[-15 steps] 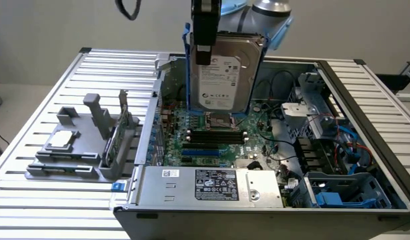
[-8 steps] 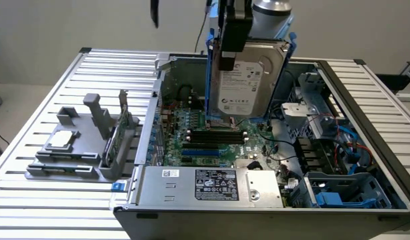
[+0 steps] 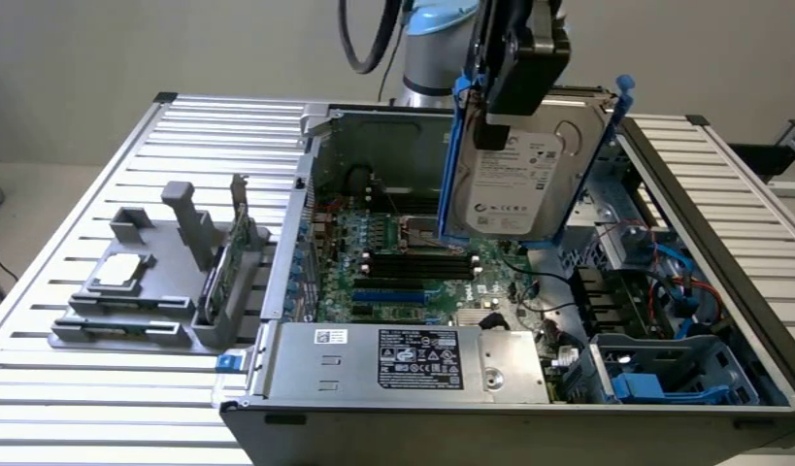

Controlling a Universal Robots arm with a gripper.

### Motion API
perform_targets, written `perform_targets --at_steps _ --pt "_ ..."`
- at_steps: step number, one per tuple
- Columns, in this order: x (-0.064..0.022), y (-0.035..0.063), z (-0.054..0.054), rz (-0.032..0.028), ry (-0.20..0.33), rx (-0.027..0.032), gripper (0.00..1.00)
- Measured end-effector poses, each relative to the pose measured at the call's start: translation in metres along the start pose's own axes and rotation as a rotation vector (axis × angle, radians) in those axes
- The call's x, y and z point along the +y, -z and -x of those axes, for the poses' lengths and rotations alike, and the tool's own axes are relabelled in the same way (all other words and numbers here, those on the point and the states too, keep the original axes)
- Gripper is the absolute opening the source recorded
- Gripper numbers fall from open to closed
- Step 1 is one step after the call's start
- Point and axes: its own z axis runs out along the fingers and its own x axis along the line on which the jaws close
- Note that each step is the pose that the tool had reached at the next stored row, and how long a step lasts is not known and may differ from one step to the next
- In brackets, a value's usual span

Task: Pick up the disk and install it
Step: 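Pick up the disk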

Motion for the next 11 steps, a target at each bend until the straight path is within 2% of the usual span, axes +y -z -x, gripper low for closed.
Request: perform_targets --at_steps 11 --pt "-0.0506 -0.0005 -0.017 0.0 0.0 0.0 0.33"
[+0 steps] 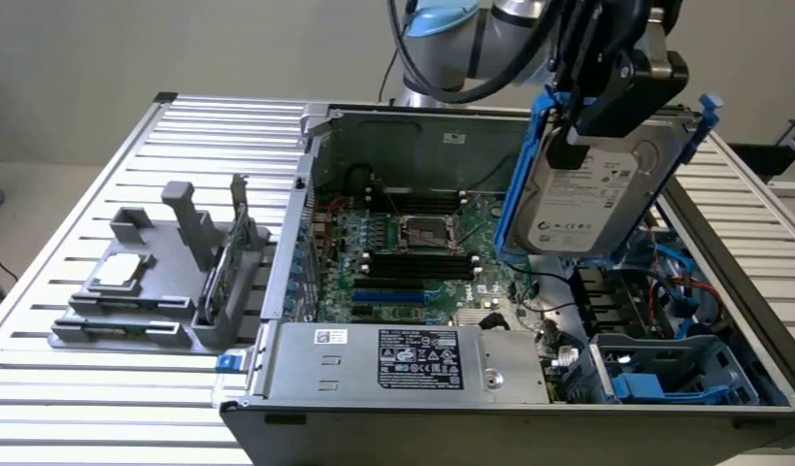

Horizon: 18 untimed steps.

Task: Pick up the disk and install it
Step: 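Pick up the disk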

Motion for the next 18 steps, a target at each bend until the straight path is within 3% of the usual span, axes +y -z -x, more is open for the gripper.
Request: perform_targets --at_steps 6,18 --pt "-0.0189 0.0003 -0.016 0.0 0.0 0.0 0.33" --pt "-0.0289 0.0025 -0.064 0.0 0.0 0.0 0.33"
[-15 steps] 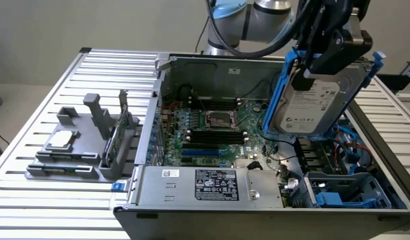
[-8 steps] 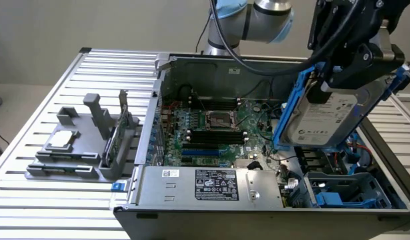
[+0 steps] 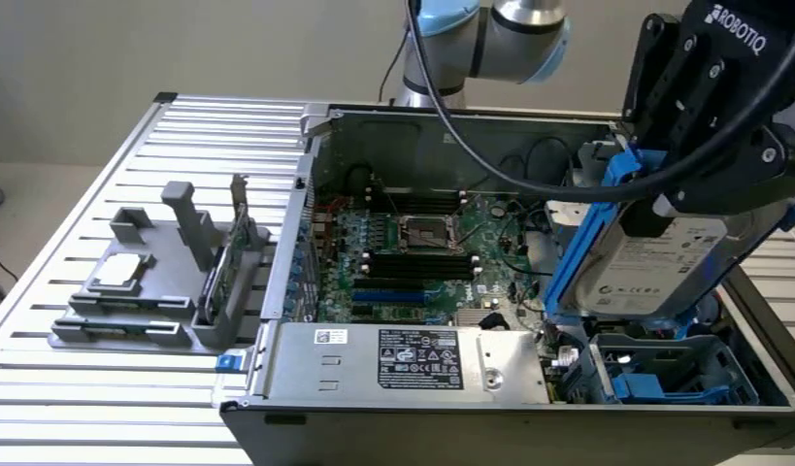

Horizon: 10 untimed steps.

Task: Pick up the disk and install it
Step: 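Pick up the disk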

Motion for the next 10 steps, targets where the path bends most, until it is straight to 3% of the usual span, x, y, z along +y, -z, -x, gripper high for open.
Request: perform_targets --at_steps 3,10 --pt "-0.0031 0.0003 -0.011 -0.0001 0.0 0.0001 0.33" --pt "-0.0293 -0.0025 -0.019 0.0 0.0 -0.0002 0.33"
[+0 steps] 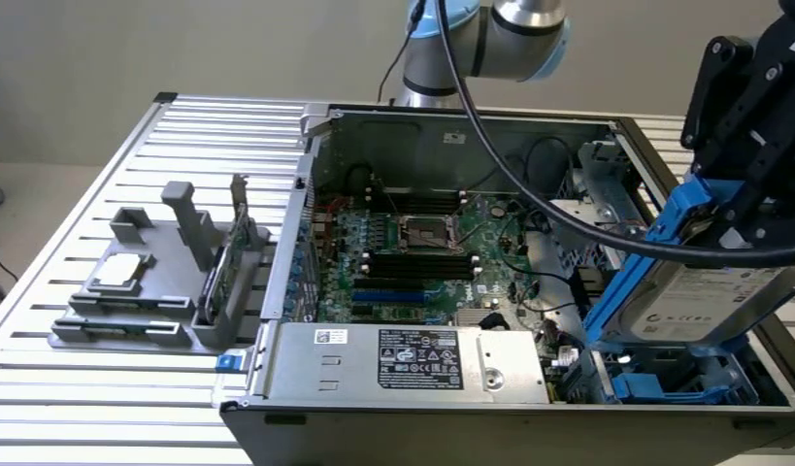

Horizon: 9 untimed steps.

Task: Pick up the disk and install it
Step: 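Pick up the disk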

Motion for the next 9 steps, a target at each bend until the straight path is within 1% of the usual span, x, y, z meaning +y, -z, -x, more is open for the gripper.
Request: perform_targets --at_steps 7,9 --pt "-0.0143 -0.0121 -0.001 0.0 0.0 0.0001 0.33" --pt "-0.0163 -0.0144 -0.001 0.0 0.0 0.0001 0.33"
